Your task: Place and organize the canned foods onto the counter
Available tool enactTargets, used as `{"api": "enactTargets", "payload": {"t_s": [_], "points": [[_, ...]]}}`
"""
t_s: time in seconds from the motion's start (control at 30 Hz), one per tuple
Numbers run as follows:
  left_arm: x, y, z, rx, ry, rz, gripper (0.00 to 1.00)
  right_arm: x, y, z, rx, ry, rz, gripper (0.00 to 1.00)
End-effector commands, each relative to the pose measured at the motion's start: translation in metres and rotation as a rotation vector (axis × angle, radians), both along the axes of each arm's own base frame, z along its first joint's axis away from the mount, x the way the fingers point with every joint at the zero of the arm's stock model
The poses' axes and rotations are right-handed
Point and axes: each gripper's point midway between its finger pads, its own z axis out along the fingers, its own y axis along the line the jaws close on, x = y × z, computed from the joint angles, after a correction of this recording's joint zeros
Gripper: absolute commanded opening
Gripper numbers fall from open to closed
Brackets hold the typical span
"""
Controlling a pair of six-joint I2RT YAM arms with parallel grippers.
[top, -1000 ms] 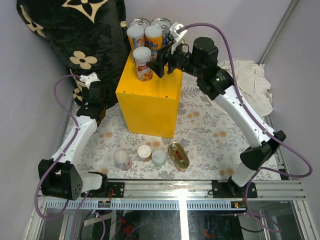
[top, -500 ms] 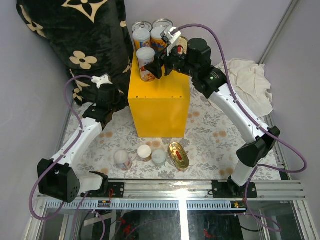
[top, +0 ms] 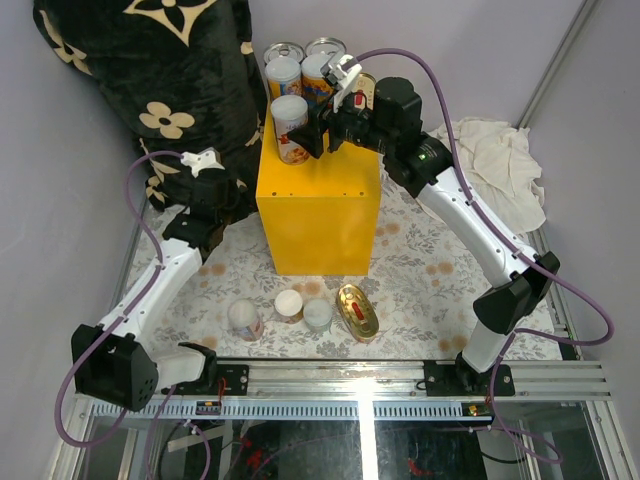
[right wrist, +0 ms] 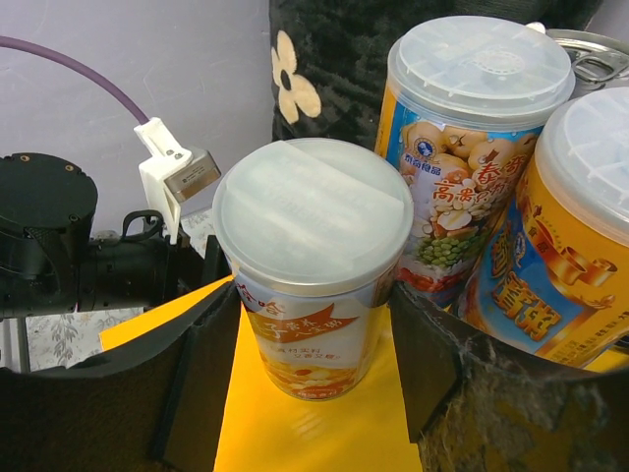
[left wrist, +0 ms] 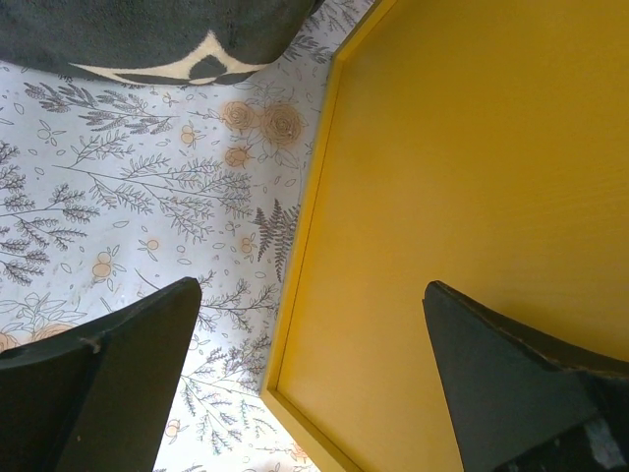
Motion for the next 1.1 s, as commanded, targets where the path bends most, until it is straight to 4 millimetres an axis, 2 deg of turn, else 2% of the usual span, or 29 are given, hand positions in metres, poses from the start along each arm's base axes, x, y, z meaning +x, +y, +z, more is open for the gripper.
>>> {"api": "enactTargets", "payload": {"t_s": [0.0, 0.27, 1.07], "points": [[0.002, -0.003, 0.027, 0.018, -0.075, -0.011, 0.96, -0.010, 0.005, 0.020, 0.067, -0.010, 0.051, 0.62], [0.001, 0.000, 0.029, 0.024, -0.079, -0.004, 0.97, -0.008, 0.009, 0.020, 0.078, -0.004, 0.061, 0.61], [0.000, 0.009, 0.029, 0.052, -0.079, 0.024, 1.00, 0.003, 0.026, 0.000, 0.086, -0.006, 0.093, 0.61]]}}
